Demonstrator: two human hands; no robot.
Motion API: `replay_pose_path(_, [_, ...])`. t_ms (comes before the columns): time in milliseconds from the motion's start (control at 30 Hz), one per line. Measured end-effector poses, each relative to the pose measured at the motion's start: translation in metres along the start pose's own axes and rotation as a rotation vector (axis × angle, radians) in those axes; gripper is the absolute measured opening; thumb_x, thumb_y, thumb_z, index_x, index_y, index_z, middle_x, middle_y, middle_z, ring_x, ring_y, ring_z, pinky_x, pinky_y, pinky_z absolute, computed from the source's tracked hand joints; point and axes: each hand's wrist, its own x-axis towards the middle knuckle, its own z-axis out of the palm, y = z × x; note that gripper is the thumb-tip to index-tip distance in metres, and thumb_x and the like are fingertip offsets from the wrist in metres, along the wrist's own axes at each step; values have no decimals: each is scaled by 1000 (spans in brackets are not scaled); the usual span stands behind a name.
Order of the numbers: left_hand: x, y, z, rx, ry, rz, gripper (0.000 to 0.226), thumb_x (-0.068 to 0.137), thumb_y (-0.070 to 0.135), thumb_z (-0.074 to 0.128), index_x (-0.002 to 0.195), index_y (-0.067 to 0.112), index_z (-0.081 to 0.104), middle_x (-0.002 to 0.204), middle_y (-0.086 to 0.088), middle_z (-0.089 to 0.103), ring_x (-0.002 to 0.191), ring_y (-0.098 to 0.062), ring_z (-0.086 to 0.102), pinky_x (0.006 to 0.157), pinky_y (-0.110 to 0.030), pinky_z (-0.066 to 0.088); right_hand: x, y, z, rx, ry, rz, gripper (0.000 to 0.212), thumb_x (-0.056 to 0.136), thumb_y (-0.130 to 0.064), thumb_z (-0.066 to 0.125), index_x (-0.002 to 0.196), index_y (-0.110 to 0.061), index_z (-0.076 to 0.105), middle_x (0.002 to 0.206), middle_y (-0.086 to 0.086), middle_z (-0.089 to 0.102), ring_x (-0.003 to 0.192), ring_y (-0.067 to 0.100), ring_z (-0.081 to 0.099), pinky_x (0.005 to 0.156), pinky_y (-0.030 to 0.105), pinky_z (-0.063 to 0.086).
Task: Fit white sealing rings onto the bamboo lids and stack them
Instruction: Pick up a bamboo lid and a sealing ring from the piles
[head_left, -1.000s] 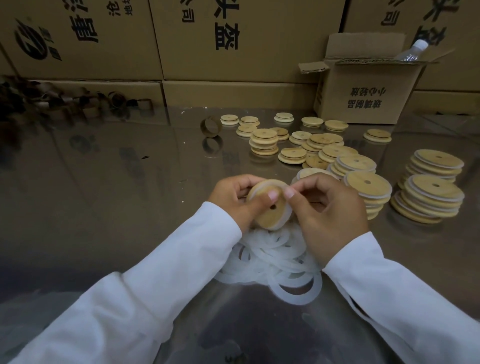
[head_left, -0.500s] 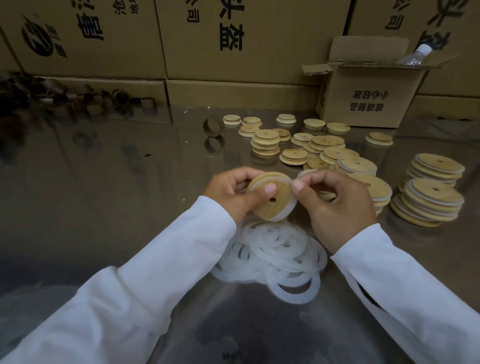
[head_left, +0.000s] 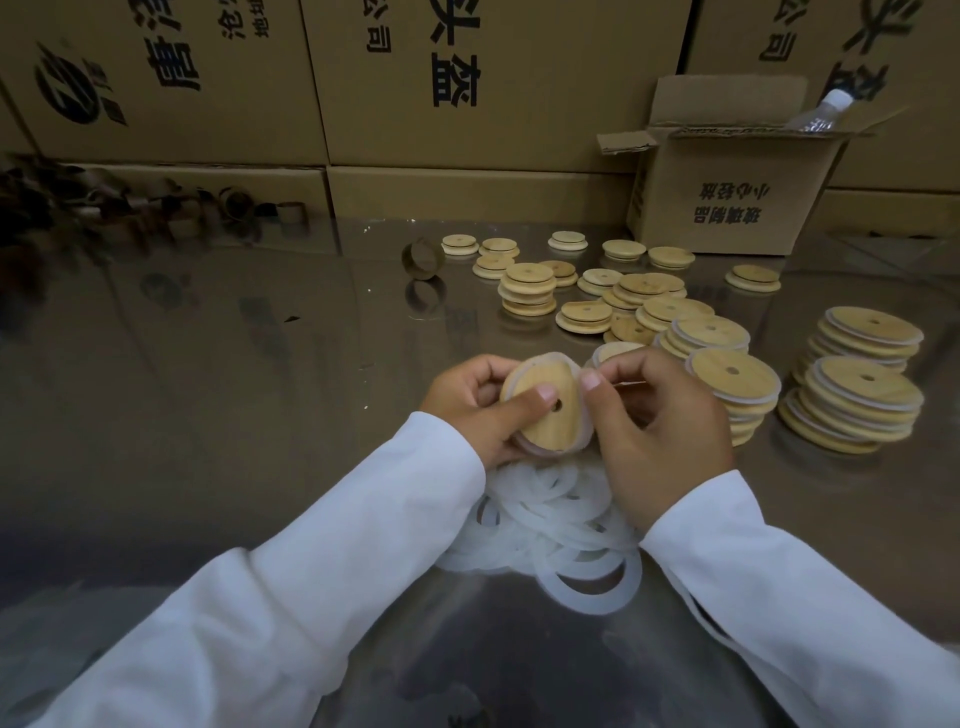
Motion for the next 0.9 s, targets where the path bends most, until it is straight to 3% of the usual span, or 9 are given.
replay_pose_path(133, [-1, -1, 0, 124, -11, 29, 9, 80, 3, 64, 79, 11, 59, 76, -9, 65, 73, -24, 61, 80, -46, 52, 2, 3, 0, -89, -40, -17, 17, 88, -16, 56, 74, -25, 51, 75, -10, 55, 71, 3, 52, 59, 5, 35])
replay_pose_path(267, [-1, 1, -1, 185, -15, 86, 10, 79, 4, 65, 80, 12, 60, 80, -10, 65, 77, -27, 61, 80, -49, 52, 5, 4, -2, -92, -54, 29, 10, 90, -16, 52, 80, -19, 53, 83, -2, 56, 75, 9, 49, 59, 17, 32])
replay_pose_path(433, [-2, 1, 0, 210, -25, 150, 12, 78, 5, 67, 78, 15, 59, 81, -6, 64, 71, -20, 61, 69, -35, 54, 7, 2, -5, -116, -10, 68, 13, 90, -14, 52, 77, -17, 53, 116, 3, 46, 99, 7, 41, 76, 6, 23])
replay_pose_path(567, [-3, 1, 1, 212, -24, 146, 14, 79, 5, 67, 77, 16, 59, 78, -2, 64, 66, -15, 61, 63, -28, 55, 8, 2, -7, -115, 2, 124, 21, 90, -15, 53, 71, -23, 49, 135, 3, 38, 124, 15, 38, 78, 3, 17])
replay_pose_path(633, [-2, 1, 1, 189, -18, 143, 14, 78, 5, 67, 77, 16, 59, 77, -2, 64, 66, -14, 62, 63, -28, 55, 9, 3, -6, -102, 4, 118, 19, 90, -16, 53, 72, -22, 50, 132, 2, 40, 120, 14, 39, 78, 3, 18])
replay_pose_path(767, [-2, 0, -2, 164, -13, 141, 13, 78, 3, 66, 77, 15, 60, 75, -2, 64, 63, -13, 63, 59, -27, 55, 9, 4, -6, -78, -18, 85, 11, 89, -17, 54, 78, -19, 56, 117, -3, 46, 92, 1, 40, 66, -3, 27])
replay_pose_path(833, [-2, 0, -4, 145, 3, 139, 12, 78, 3, 66, 78, 14, 61, 74, -3, 65, 61, -11, 63, 57, -25, 56, 8, 3, -5, -45, -33, 72, 10, 87, -18, 57, 78, -21, 58, 111, -3, 50, 86, 0, 44, 68, -9, 28])
replay_pose_path(900, [-2, 1, -5, 124, 29, 142, 11, 78, 3, 66, 78, 12, 61, 74, -5, 66, 61, -11, 64, 58, -25, 56, 6, 1, -4, 7, -47, 55, 12, 85, -19, 61, 75, -26, 59, 108, -2, 54, 88, 1, 51, 74, -2, 36])
